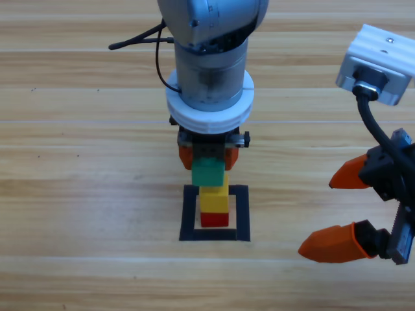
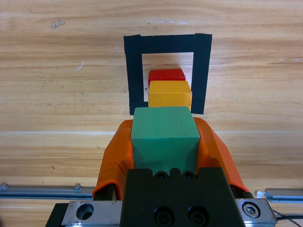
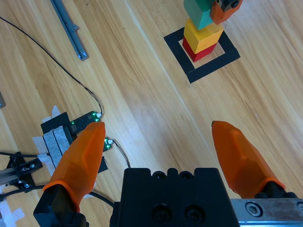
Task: Stack the blocks in the rectangular block: red at the bottom, yellow in the middle, green on top
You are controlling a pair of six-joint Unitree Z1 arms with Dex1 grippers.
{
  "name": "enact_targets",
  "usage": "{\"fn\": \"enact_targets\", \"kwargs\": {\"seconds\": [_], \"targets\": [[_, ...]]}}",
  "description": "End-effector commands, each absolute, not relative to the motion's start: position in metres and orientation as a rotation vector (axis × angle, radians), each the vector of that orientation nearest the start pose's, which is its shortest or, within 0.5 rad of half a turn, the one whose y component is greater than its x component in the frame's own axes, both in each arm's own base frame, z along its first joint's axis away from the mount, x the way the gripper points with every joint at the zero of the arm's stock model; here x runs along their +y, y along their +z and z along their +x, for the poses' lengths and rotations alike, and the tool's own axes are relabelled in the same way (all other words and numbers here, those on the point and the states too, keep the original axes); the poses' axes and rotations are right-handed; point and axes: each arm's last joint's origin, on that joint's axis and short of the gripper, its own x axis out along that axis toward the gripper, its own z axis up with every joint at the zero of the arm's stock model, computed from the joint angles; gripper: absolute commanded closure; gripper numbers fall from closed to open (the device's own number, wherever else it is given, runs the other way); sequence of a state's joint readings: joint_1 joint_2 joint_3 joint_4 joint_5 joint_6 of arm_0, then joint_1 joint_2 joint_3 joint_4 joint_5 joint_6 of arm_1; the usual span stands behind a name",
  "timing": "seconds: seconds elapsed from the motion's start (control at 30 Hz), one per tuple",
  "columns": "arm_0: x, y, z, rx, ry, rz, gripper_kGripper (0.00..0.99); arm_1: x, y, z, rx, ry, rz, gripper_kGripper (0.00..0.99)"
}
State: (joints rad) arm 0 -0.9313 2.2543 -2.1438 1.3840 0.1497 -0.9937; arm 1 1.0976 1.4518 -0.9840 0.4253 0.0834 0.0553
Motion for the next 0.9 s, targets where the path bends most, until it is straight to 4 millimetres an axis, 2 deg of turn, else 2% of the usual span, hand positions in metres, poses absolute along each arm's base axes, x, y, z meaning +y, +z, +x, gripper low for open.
{"fn": "enact_targets", "kwargs": {"seconds": [0.03, 0.9], "targets": [[-0.3765, 0.2654, 0.2727, 1.436, 0.064, 0.014, 0.99, 0.2201, 0.3136, 0.1019, 0.828, 1.115, -0.403, 0.0], [-0.3808, 0.2614, 0.2744, 1.438, 0.061, 0.005, 0.99, 0.2228, 0.3112, 0.1029, 0.838, 1.118, -0.406, 0.0]]}}
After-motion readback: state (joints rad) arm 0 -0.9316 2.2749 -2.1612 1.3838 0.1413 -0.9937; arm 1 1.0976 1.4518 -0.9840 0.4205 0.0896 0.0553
